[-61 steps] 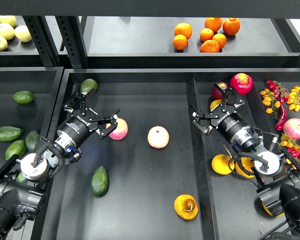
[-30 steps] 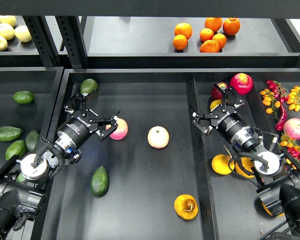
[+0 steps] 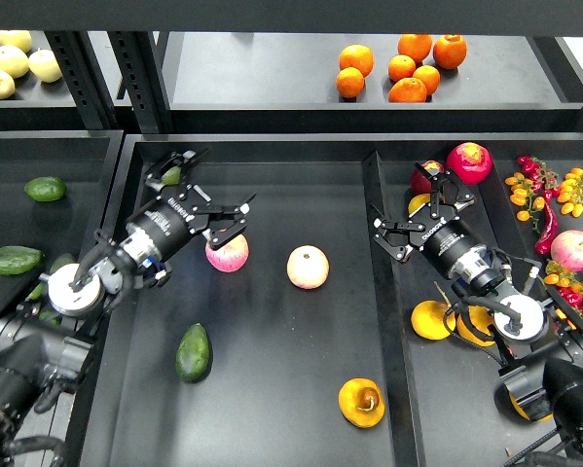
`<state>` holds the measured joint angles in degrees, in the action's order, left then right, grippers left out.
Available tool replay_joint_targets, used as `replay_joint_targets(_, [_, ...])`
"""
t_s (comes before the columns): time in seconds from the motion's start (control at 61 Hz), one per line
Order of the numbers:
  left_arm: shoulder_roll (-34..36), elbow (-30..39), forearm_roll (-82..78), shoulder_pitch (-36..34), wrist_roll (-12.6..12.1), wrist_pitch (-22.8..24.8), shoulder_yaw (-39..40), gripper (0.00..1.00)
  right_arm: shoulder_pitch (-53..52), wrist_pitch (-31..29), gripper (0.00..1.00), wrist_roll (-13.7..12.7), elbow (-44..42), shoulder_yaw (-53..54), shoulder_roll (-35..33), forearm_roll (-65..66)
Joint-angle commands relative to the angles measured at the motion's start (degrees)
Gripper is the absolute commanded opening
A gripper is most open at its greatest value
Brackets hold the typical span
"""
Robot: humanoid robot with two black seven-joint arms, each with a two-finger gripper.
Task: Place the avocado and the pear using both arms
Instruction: 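Move the left gripper down toward the dark green avocado in the middle bin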
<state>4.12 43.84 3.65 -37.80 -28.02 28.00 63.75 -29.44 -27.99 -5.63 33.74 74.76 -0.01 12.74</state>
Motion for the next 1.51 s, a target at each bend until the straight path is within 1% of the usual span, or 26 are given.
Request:
replay_joint_targets(0.0, [6.16, 0.11, 0.13, -3.07, 0.02, 0.00, -8.63, 0.99, 0.00, -0.01, 1.00, 0.00, -0.08, 0.03, 0.01, 0.00])
replay_joint_targets(0.098, [10.38, 0.11, 0.13, -6.14, 0.02, 0.00, -14.96, 0.99, 0.00, -0.01, 1.00, 0.00, -0.08, 0.03, 0.01, 0.00])
replay_joint_targets(0.213, [13.45, 0.02, 0.13, -10.18, 0.02, 0.00, -21.20, 0.99, 0.08, -0.01, 1.00, 0.00, -0.08, 0.03, 0.01, 0.00])
replay_joint_targets(0.426, [17.50, 0.37, -0.31, -17.30, 0.02, 0.00, -33.24, 0.99, 0.17, -0.01, 1.00, -0.09, -0.08, 0.03, 0.01, 0.00])
replay_joint_targets(0.443, [18.55, 0.63, -0.40, -18.96, 0.02, 0.00, -36.99, 0.99, 0.43, -0.01, 1.00, -0.09, -0.08, 0.03, 0.01, 0.00])
replay_joint_targets(0.541, [20.49, 0.99, -1.01, -20.47, 0.02, 0.00, -41.77, 0.99, 0.61, -0.01, 1.00, -0.09, -0.08, 0.03, 0.01, 0.00])
replay_joint_targets(0.639, [21.90, 1.07, -5.04, -21.96, 0.02, 0.00, -46.43, 0.99, 0.79, -0.01, 1.00, -0.09, -0.08, 0.03, 0.01, 0.00])
replay_joint_targets(0.787, [23.74, 1.07, -14.18, -22.41, 0.02, 0.00, -48.98, 0.99, 0.87, -0.01, 1.00, -0.09, -0.08, 0.03, 0.01, 0.00])
replay_joint_targets(0.951, [24.10, 1.16, -23.86, -21.88, 0.02, 0.00, -49.69, 0.99, 1.05, -0.01, 1.00, -0.18, -0.08, -0.05, 0.01, 0.00])
replay_joint_targets(1.246, [20.93, 1.25, -32.91, -19.15, 0.02, 0.00, -50.04, 0.99, 1.40, -0.01, 1.00, -0.18, -0.08, -0.05, 0.01, 0.00])
replay_joint_targets(1.279, [19.27, 1.25, -35.45, -17.93, 0.02, 0.00, -49.95, 0.99, 1.40, -0.01, 1.00, -0.18, -0.08, -0.05, 0.01, 0.00])
replay_joint_targets(1.344, [18.12, 1.16, -37.48, -16.70, 0.02, 0.00, -49.95, 0.99, 1.40, -0.01, 1.00, -0.18, -0.08, -0.05, 0.01, 0.00])
replay_joint_targets(1.492, [17.42, 0.90, -41.00, -14.32, 0.02, 0.00, -49.86, 0.99, 1.40, -0.01, 1.00, -0.18, -0.08, -0.05, 0.01, 0.00])
